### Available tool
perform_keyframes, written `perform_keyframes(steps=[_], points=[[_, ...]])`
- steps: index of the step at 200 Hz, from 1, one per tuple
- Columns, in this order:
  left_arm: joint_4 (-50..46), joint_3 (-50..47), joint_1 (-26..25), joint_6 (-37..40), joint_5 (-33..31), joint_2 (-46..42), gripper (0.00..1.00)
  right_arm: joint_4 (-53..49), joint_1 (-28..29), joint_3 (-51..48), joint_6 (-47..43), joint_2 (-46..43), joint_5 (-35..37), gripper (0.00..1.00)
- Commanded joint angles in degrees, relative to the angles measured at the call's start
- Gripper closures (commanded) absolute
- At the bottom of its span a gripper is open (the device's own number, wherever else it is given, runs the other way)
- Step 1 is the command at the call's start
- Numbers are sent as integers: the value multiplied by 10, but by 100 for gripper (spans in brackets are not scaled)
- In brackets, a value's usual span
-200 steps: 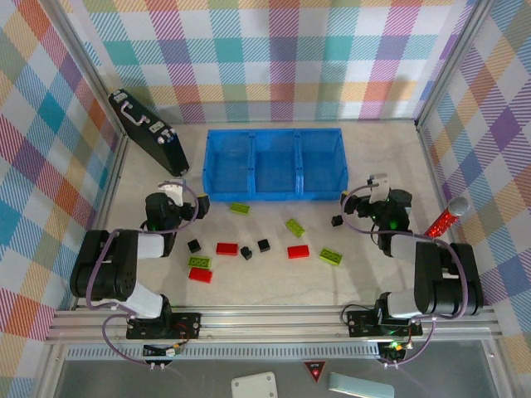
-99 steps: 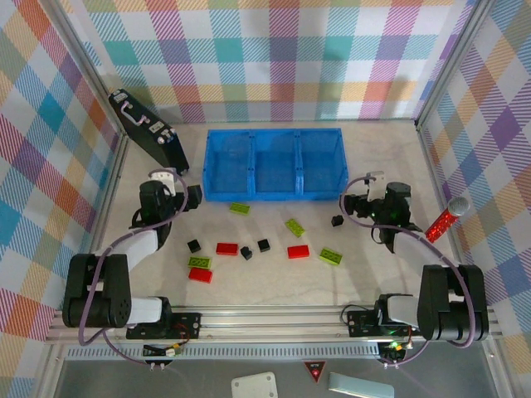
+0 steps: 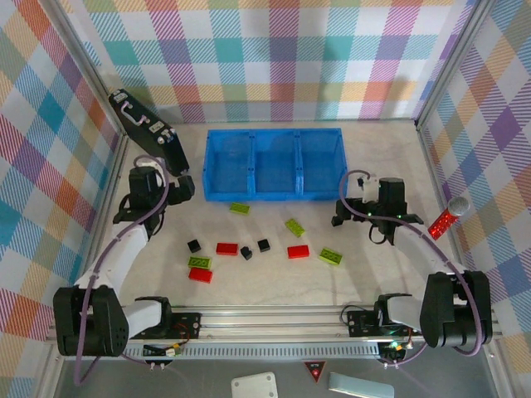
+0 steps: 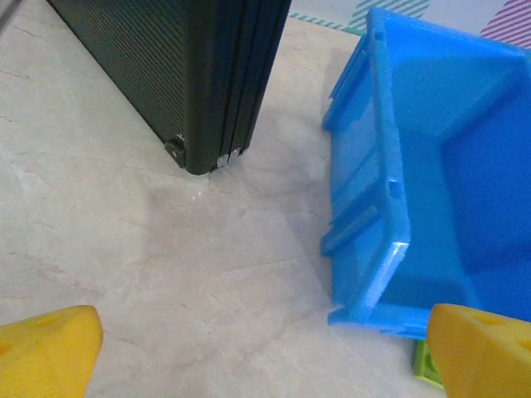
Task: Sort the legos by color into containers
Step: Pick up the lego from the bottom-center of the table.
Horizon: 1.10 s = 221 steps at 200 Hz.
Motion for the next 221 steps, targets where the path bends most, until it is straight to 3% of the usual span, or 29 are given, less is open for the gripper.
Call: perform_keyframes(steps=[1,43,77,111,166,221], points=[[-129,39,-2,-20,-6,-24,0,-80,26,35,43,-1,17,22],[-258,104,-3,0,13,-7,0,-164,96,72,80,20,58,25],[-310,130,-2,36,27,3,0,-213,149,89,150,30,74,29],[-283,113,-2,84,61,14,0,-265,191,106,221,46,97,30],[-271,102,-2,92,70,45,0,-321,266,145,274,59,113,32],[-270,108,0,98,71,46,0,-356,354,190,346,106,172,29]])
